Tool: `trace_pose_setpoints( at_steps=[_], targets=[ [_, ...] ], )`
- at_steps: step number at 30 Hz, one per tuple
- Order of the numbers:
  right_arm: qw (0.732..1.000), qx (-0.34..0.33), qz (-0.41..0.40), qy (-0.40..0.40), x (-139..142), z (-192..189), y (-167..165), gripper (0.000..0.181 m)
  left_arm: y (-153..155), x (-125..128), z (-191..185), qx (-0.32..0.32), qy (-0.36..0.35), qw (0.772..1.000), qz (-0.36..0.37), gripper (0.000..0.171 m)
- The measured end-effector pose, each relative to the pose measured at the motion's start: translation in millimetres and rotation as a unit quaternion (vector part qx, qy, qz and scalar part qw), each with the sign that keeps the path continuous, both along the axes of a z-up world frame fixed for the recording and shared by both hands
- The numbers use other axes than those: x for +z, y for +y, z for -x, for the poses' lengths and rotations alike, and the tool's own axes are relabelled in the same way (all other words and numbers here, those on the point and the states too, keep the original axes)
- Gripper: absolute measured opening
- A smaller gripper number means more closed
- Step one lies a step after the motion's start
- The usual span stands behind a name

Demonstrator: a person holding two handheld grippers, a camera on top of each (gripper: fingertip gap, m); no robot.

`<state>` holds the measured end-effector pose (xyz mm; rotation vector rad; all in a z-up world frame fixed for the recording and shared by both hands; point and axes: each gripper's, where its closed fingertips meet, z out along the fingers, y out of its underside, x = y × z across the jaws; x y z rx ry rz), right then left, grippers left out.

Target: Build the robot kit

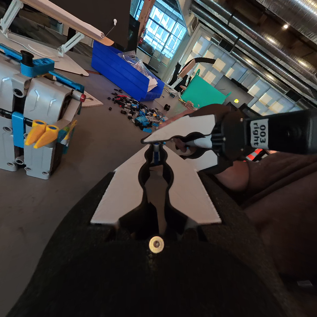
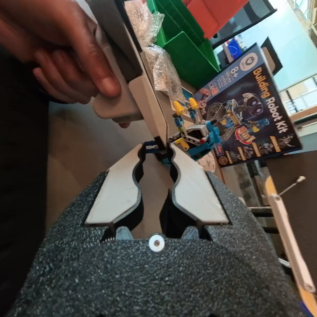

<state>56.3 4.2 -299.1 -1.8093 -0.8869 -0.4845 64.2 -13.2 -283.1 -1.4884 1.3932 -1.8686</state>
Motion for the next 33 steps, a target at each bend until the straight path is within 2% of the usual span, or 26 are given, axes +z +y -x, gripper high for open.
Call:
trace_pose_setpoints(
  at_steps=[4, 14, 20, 25, 27, 33],
  targets=[
    [0.999, -0.008, 0.004, -0.045, -3.8, -2.5, 0.6, 0.025, 0.6, -3.7, -1.2, 0.005, 0.011, 1.0, -0.005, 0.007],
    [0.999, 0.015, 0.03, -0.016, -11.4, 2.4, -4.8, 0.024, -4.9, -12.1, 3.6, -0.037, 0.041, 0.998, 0.005, 0.007],
    [0.997, 0.033, 0.065, 0.032, -20.1, 10.2, -8.4, 0.024, -7.8, -21.1, 9.8, -0.07, 0.076, 0.995, 0.013, 0.007],
    [0.987, 0.011, 0.09, 0.13, -24.2, 10.2, -0.7, 0.025, 1.6, -23.3, 7.0, -0.058, 0.086, 0.993, 0.057, 0.007],
    [0.986, 0.009, 0.078, 0.144, -20.0, 10.6, 2.9, 0.026, 4.9, -18.9, 6.9, -0.063, 0.077, 0.991, 0.094, 0.007],
    [0.986, -0.011, 0.074, 0.151, -19.2, 8.1, 6.5, 0.031, 7.3, -18.2, 6.7, -0.069, 0.076, 0.986, 0.128, 0.006]
  ],
)
